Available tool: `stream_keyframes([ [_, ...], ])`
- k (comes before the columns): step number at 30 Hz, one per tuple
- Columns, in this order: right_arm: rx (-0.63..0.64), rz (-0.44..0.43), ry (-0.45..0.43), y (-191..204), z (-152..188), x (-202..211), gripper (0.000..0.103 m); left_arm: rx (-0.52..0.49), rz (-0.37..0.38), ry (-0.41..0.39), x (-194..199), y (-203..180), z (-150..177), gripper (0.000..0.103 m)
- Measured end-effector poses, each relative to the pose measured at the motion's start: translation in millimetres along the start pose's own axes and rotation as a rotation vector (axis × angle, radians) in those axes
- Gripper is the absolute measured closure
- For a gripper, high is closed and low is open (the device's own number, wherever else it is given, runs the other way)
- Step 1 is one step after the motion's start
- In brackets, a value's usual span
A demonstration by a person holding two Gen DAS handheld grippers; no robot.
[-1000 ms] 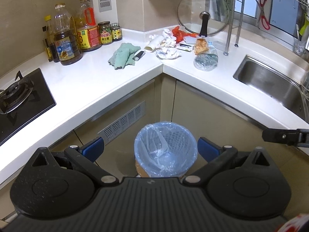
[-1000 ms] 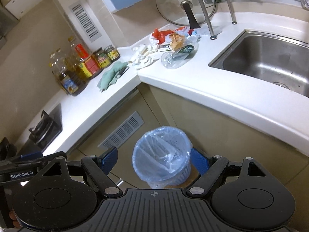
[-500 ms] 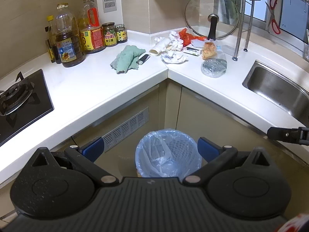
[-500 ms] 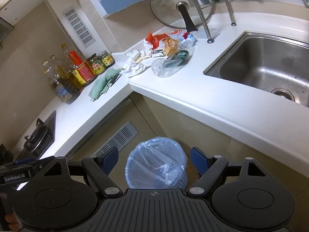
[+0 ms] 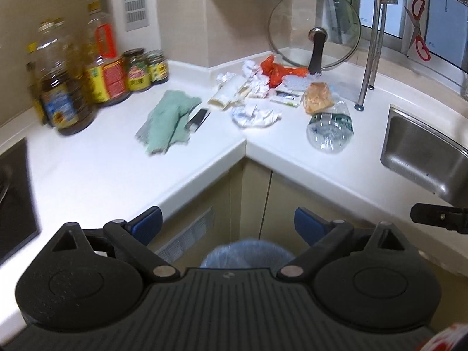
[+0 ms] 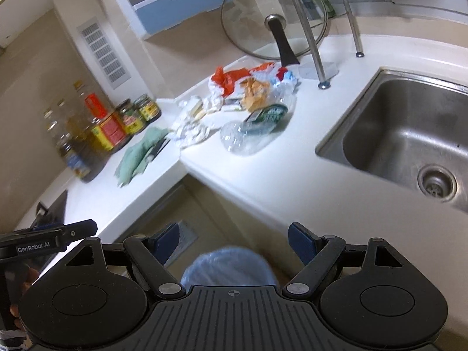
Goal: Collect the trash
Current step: 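Move the left tool to the crumpled tissue and close on it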
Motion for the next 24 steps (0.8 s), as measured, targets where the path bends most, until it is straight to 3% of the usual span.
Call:
stream_keyframes([
  [10,-0.029,0.09,-0.071,0.2,-52.0,-59.3,0.021,-0.088,0.106,-0.002,-81.5,-3.5,-61.6,0.015],
  [21,0.008,0.145,-0.105,-3.9,-96.0,-108.9,0.021,-0.139,0.157,-0.025,-147.8,-19.7,-95.3,0.025],
  [24,0.018,0.14,-0.102,-9.6,-106.0,-121.6,0.021,-0.129,0.155,-0.02,-163.5,-24.5,-100.4,0.033],
])
Point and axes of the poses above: each gripper's, at about its wrist camera, not at the fingertips, and x roughly against the way its jaws point, y to its left, z to its underside, the point moved 5 cm from there along -x, roughly the way its jaws point, and after that the axes turned 9 degrees about x, right-handed, at the moved point
